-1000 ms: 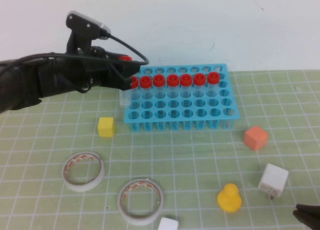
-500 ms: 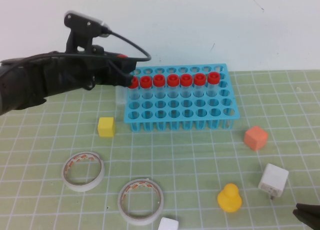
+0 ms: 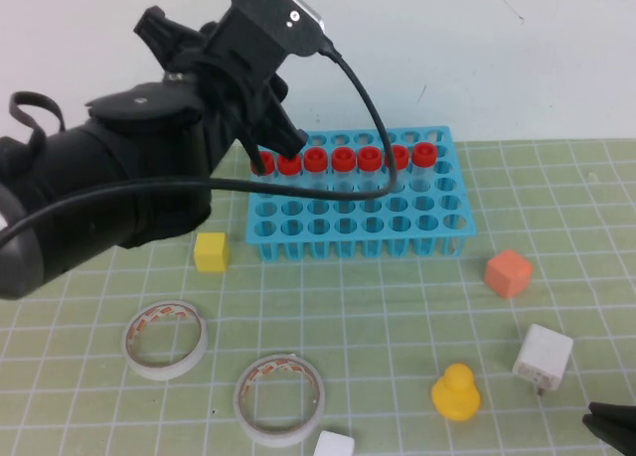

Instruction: Place the test tubes

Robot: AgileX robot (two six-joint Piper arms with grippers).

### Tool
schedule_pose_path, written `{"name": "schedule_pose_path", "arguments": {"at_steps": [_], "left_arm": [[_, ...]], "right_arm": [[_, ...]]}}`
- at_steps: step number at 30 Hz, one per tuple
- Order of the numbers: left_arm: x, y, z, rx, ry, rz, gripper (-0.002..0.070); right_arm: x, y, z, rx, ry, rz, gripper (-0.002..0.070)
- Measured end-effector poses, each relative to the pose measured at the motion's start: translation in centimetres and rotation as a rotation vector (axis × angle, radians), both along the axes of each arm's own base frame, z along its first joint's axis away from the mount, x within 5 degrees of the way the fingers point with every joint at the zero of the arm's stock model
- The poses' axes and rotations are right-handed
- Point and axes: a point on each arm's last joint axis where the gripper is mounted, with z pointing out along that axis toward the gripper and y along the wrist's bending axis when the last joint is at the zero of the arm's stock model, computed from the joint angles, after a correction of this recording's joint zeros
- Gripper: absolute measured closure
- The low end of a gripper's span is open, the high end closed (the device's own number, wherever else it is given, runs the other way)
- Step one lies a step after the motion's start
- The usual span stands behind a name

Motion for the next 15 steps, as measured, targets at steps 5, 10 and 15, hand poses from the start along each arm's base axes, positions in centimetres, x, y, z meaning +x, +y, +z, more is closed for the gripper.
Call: {"name": "schedule_pose_path", "arguments": {"at_steps": [5,10,15], "left_arm": [[-0.1,0.0,-0.3,-0.034,0.016,0.036,0.0423],[-0.3,-0.7,-1.6,-0.203,0.075,-0.067,0.0423],[-0.8,-1.3,-3.1,-0.335,0.159,-0.204,0.0423]], "right_arm": [[0.0,0.0,0.0,0.0,0.0,0.0,0.0678],[0.0,0.0,0.0,0.0,0.0,0.0,0.0678],[0.0,0.0,0.0,0.0,0.0,0.0,0.0678]]}}
